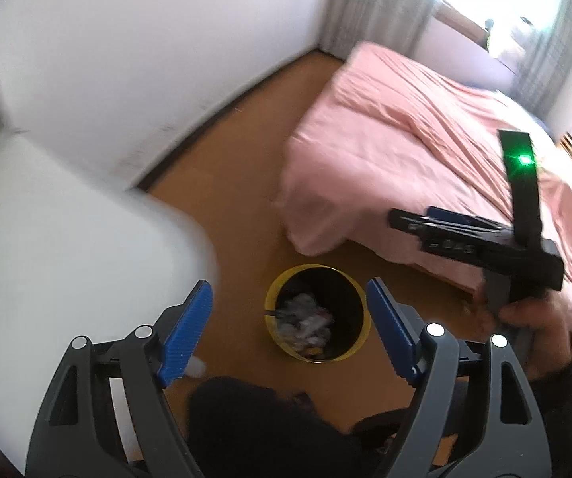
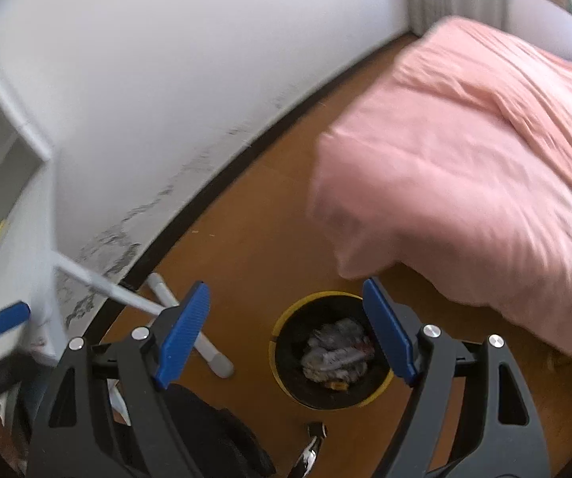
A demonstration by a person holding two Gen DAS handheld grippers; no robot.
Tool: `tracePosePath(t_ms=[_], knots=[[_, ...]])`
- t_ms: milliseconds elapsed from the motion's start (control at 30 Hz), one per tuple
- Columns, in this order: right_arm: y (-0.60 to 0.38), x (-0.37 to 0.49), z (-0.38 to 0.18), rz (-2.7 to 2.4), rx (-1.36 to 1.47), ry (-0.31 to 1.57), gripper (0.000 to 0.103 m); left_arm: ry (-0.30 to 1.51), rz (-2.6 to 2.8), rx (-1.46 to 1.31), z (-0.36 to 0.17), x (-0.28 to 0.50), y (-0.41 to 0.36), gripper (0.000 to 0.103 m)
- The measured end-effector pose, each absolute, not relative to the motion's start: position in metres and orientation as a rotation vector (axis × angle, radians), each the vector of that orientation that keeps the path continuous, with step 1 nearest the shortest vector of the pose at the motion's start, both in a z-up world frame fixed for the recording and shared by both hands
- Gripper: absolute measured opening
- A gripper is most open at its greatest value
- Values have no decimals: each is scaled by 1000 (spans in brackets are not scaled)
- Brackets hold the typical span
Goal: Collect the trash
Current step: 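Move both open tools back over the desk, then grasp the white squeeze tube with left tool while right tool closes empty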
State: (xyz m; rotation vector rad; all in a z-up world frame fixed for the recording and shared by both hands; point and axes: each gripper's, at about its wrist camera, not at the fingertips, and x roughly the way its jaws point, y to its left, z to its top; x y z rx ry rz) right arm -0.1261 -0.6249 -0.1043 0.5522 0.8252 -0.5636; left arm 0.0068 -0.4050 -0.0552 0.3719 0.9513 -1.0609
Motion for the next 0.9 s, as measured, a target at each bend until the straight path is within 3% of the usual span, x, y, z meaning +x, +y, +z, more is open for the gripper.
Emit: tracePosePath(t_ms=[267,500,767,900], knots=[[-531,-28,-46,-301,383,797,77,871,-660,303,-18,126,-229,77],[-425,72,-24,-42,234,835,77,911,-338,274,-34,242,-96,77],[-322,149,-20,144,109,886,77,979,-281,210,-64,329,-51,72],[-287,178,-25,197,64,913,77,993,-297,196,-72,353,-51,63]])
